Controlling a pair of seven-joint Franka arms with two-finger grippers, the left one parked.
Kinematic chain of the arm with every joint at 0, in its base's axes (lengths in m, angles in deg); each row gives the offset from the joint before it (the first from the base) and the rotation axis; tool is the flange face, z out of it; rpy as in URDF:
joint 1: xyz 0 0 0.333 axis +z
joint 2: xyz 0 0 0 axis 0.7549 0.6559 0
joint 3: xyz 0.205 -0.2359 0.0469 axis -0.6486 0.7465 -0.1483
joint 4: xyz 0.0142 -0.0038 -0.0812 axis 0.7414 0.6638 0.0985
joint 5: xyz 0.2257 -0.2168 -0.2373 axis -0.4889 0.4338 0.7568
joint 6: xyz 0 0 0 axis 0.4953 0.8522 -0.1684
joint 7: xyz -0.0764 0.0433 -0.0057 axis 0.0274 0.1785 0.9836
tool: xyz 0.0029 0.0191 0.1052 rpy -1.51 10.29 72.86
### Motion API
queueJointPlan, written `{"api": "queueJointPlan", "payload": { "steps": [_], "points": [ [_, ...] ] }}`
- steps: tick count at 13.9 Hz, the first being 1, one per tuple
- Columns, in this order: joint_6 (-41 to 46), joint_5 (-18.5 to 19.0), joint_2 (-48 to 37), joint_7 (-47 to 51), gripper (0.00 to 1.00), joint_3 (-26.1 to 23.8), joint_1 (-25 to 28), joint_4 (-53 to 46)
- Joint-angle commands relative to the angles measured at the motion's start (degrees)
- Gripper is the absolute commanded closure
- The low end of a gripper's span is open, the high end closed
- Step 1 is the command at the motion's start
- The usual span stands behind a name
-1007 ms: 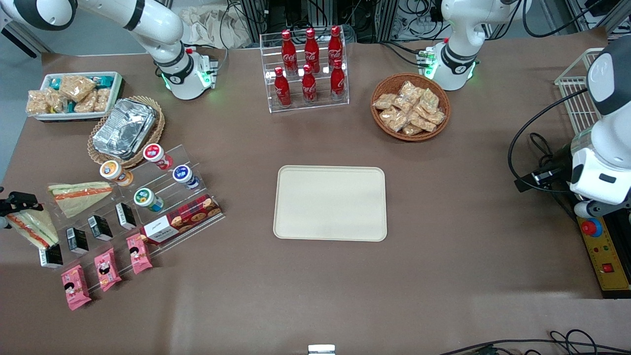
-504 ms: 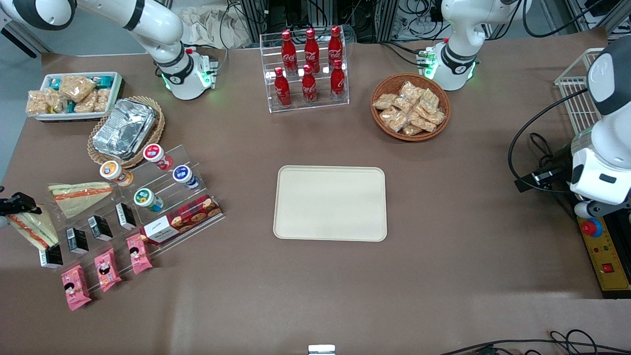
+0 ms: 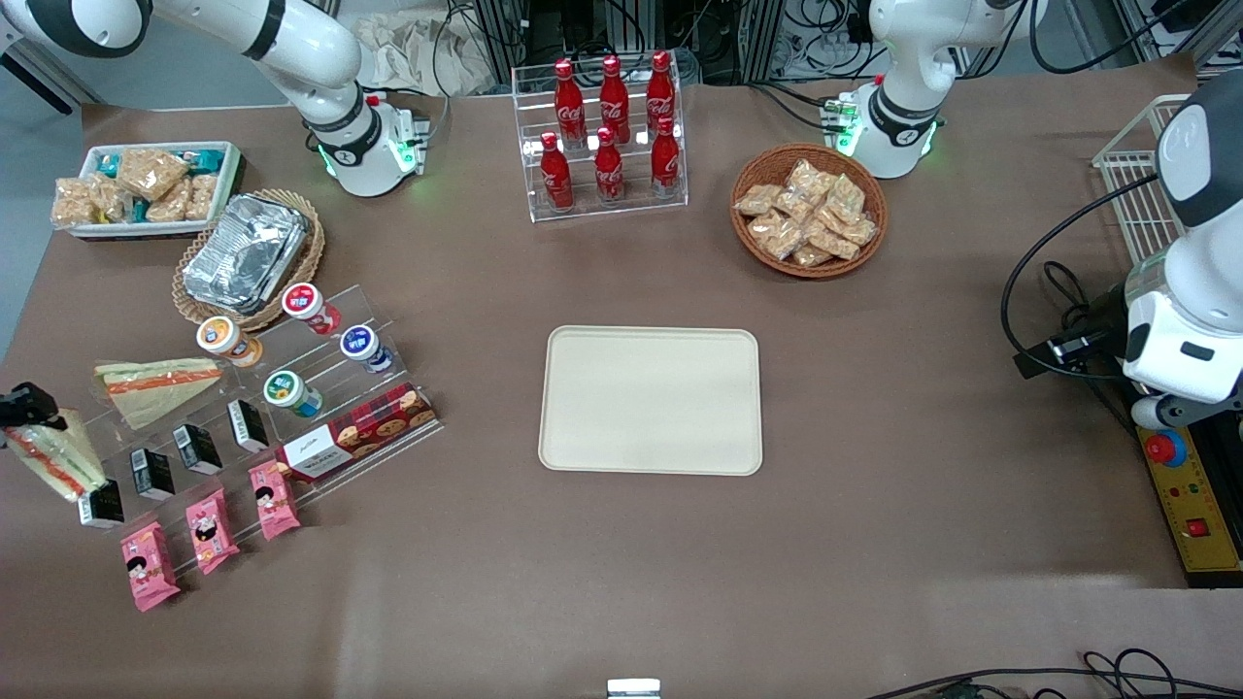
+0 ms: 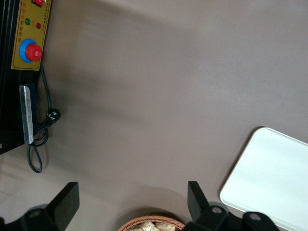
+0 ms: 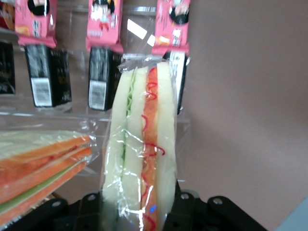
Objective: Place sandwich on tray
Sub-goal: 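Lift the sandwich out of the rack and carry it over the cream tray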
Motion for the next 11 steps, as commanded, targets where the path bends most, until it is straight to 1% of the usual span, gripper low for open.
{"api": "queueJointPlan", "payload": {
  "steps": [1, 2, 5, 6, 9, 11],
  "points": [
    [2.7, -0.8, -1.2, -1.1, 0.55, -0.3, 1.3, -4.4],
    [3.1, -0.8, -1.7, -1.1, 0.55, -0.3, 1.5, -5.0],
    [4.9, -0.8, -5.9, -1.4, 0.55, -0.3, 5.5, -5.7],
    [5.3, -0.8, -7.4, -2.8, 0.54, -0.9, 7.7, -5.7],
    [6.0, -1.0, -10.8, -2.8, 0.54, -4.1, 12.4, -5.4],
    [6.0, -1.2, -10.8, -2.9, 0.53, -6.8, 15.5, -5.3]
  ]
}}
